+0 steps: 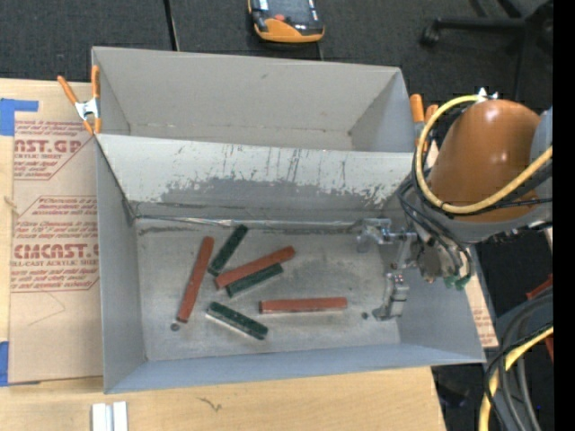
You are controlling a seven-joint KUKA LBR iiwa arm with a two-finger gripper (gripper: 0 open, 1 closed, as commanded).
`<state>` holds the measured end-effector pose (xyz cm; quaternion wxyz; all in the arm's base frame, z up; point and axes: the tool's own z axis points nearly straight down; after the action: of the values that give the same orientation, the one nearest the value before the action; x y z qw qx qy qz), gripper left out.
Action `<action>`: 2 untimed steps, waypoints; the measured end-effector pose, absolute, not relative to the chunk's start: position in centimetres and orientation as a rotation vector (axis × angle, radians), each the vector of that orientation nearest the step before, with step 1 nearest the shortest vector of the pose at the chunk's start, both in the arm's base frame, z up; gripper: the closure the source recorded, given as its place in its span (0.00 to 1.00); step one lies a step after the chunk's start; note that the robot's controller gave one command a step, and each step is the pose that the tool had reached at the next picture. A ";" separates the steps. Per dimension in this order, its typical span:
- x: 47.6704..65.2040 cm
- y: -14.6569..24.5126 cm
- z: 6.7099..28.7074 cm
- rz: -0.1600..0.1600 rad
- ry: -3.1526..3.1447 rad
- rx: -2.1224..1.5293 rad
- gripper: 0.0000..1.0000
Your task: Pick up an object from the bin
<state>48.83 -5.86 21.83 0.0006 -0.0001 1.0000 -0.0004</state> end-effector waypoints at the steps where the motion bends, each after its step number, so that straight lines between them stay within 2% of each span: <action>1: 50.0 -2.3 14.5 -0.001 3.135 -0.017 0.00; 2: 50.5 -0.5 12.6 0.002 3.146 0.067 0.00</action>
Offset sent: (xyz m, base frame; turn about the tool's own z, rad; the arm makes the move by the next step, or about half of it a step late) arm 0.0248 0.0651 -0.0583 0.1086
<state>50.45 -0.52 12.58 -0.0026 0.0213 0.9998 0.0007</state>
